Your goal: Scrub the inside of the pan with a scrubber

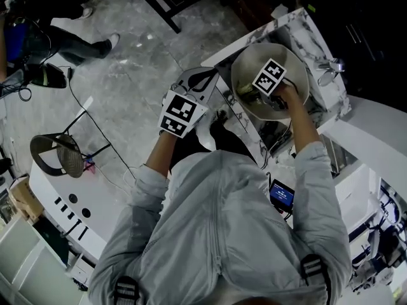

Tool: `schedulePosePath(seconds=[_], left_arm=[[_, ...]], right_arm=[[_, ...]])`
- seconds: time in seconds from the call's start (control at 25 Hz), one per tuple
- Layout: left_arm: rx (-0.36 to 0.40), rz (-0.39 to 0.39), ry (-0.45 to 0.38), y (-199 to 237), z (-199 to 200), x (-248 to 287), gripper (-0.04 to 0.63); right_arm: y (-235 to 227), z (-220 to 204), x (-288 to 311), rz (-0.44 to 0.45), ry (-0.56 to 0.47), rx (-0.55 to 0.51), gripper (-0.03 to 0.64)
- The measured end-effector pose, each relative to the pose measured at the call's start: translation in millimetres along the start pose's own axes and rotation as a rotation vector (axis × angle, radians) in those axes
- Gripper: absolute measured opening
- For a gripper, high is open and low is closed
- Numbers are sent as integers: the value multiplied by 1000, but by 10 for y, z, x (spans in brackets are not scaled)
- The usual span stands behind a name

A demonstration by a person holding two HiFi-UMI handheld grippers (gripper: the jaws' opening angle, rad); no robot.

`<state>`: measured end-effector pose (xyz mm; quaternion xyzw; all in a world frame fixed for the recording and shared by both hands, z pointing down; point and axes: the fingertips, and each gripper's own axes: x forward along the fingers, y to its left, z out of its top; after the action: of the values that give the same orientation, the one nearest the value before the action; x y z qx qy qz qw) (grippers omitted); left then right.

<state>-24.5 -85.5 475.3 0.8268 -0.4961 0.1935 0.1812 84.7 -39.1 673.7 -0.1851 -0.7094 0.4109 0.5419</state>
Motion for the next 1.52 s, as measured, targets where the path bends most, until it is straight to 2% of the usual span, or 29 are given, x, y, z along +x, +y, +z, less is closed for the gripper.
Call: schedulePosePath(seconds=[0.2,0.36,0.48,0.64,0.92,1.24,1.52], left_arm=[[10,-19,-3,-81,56,58,23],[17,-30,-1,-134,65,103,23],[22,-40,-1,-173,79,152,23],[28,-47,-4,-203,114,179,23],[28,-40,-4,-175,113,159,23],[11,-44,3,-175,26,157,23],[9,-53,5,-199,13,205,23]], right_arm=[[139,-343,-43,76,136,-26,87],[126,-637,-108,72,251,-28,87],[35,-826,-173,11,349,-38,87],[-139,-1079,-285,-121,512,-71,87],[-435,-1233,-444,-286,642,-83,87],[-671,-1235,-619,-390,643,-71,87],[-901,-1162,-785,-511,582,-72,86]])
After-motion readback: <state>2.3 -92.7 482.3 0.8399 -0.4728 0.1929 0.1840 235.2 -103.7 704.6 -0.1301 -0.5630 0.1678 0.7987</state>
